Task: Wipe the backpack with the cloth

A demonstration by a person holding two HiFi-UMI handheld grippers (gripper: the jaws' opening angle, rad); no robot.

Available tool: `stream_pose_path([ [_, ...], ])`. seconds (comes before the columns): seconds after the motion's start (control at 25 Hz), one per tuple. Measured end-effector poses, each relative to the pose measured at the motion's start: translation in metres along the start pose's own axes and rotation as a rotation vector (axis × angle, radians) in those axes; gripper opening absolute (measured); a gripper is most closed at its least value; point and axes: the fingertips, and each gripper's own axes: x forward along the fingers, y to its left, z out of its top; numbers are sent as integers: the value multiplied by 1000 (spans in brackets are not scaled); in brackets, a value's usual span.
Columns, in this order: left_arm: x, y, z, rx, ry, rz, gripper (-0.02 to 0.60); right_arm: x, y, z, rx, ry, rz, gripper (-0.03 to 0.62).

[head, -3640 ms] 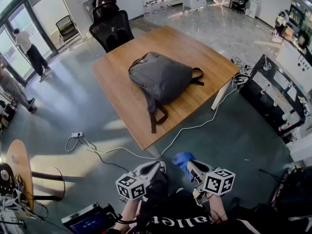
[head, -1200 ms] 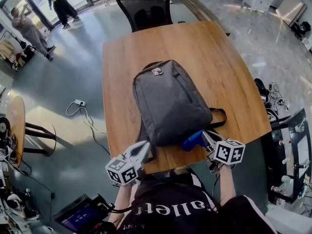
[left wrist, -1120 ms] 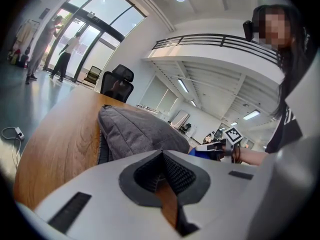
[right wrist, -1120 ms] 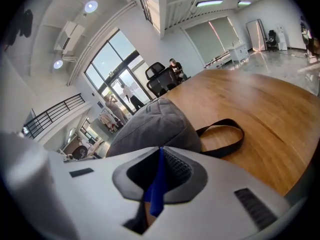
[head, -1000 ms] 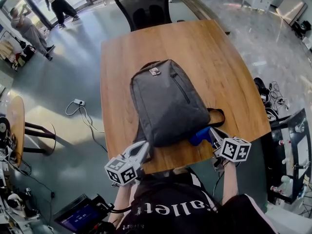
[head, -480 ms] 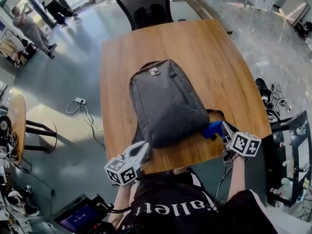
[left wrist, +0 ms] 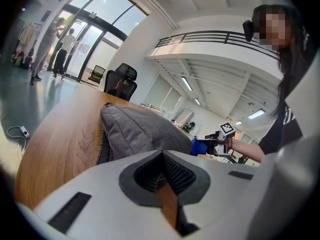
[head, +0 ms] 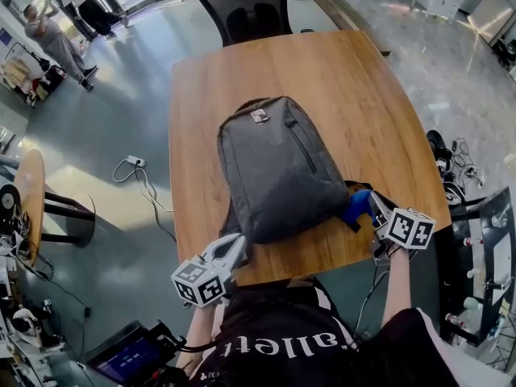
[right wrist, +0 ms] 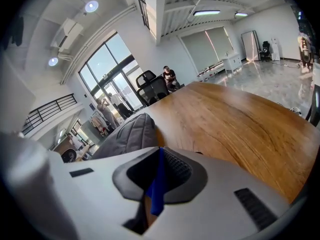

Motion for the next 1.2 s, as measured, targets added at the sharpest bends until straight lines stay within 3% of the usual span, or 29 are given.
stream_pose_path([
  [0.6, -4, 22, 16, -26, -28, 27, 0, 59, 18, 50, -80, 44, 40, 31],
  [0.88, -9, 65, 30, -69, -35, 45, 0, 122, 43, 85, -116, 76, 36, 31],
  [1.2, 7, 81, 35, -93, -26, 2, 0, 183, 62, 123, -177, 114, 31, 31],
])
